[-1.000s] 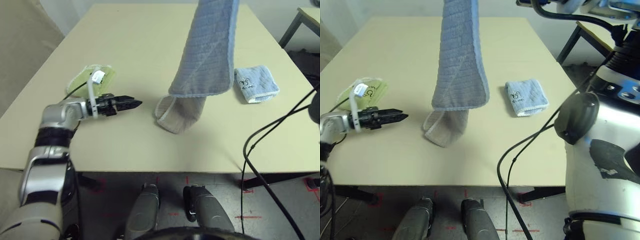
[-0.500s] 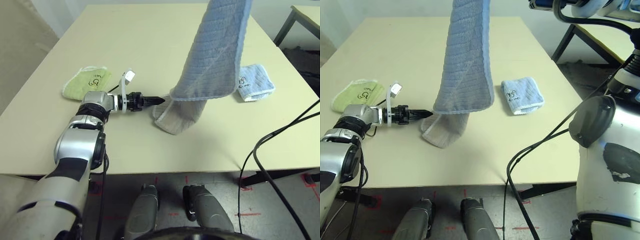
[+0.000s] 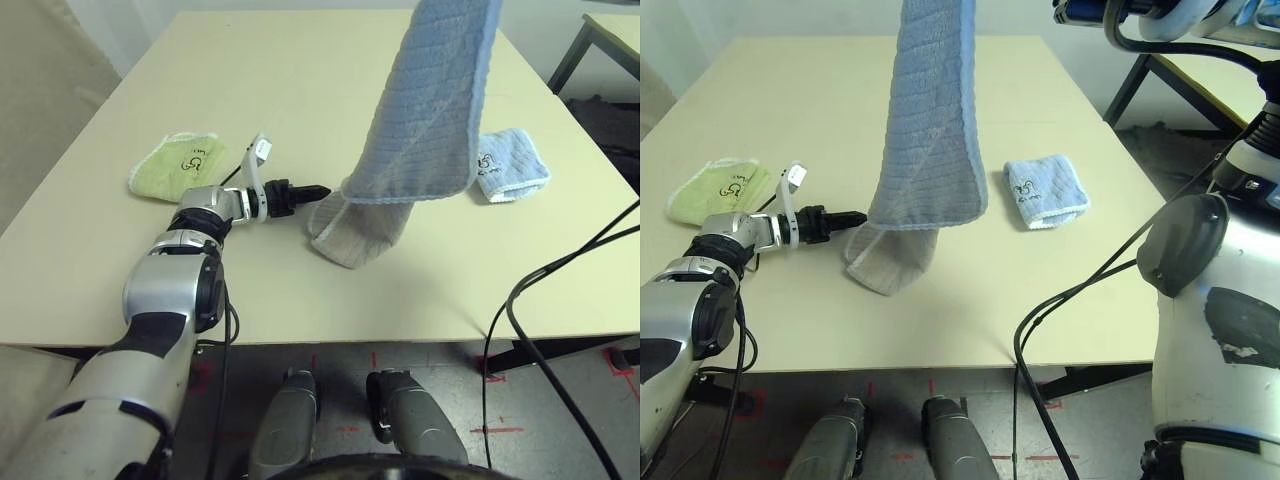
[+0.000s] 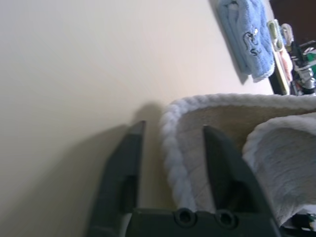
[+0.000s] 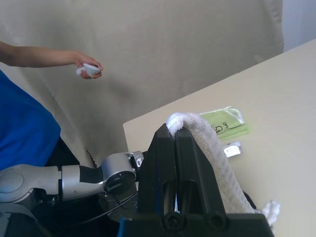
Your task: Fold the towel and set it aside.
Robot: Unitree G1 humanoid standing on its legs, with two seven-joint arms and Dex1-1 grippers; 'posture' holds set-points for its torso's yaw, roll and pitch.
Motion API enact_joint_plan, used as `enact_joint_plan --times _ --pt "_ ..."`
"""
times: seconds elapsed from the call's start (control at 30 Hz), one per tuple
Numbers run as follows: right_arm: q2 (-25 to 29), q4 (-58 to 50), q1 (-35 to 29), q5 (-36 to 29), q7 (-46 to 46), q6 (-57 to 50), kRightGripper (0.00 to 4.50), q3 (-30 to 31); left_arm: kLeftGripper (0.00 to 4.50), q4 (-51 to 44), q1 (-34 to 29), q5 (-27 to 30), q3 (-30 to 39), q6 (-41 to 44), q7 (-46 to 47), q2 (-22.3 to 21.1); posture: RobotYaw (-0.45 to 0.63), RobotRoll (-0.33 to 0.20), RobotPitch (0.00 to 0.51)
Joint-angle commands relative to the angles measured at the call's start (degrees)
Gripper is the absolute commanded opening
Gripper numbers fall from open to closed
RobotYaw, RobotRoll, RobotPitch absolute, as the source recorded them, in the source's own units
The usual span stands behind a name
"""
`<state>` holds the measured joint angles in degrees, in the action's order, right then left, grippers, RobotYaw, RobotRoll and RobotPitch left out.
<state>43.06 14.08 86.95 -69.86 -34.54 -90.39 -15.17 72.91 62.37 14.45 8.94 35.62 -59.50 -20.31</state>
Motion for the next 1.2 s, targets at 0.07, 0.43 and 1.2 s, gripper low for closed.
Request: enact_joint_plan --times 0.07,0.43,1.2 --pt "-0.06 -1.07 -0.01 -1.77 1.58 -2.11 0.0 -0.27 0.44 0.7 0.51 -0.54 0.65 1.33 -1.14 0.27 -0.05 0.0 0.138" --pt "-0.95 -1.54 -0.63 -1.71 3.03 -2.1 0.0 -0.81 0.03 0.5 0.37 0.04 2.7 3.41 -2.16 -1.32 -0.04 0.0 0.137" --pt "-1.0 -2.37 -0.68 -1.36 3.39 -2.1 0.0 -1.88 4.49 0.32 0.19 -3.77 -1.5 10.23 -4.79 1.43 -0.05 0.0 0.133"
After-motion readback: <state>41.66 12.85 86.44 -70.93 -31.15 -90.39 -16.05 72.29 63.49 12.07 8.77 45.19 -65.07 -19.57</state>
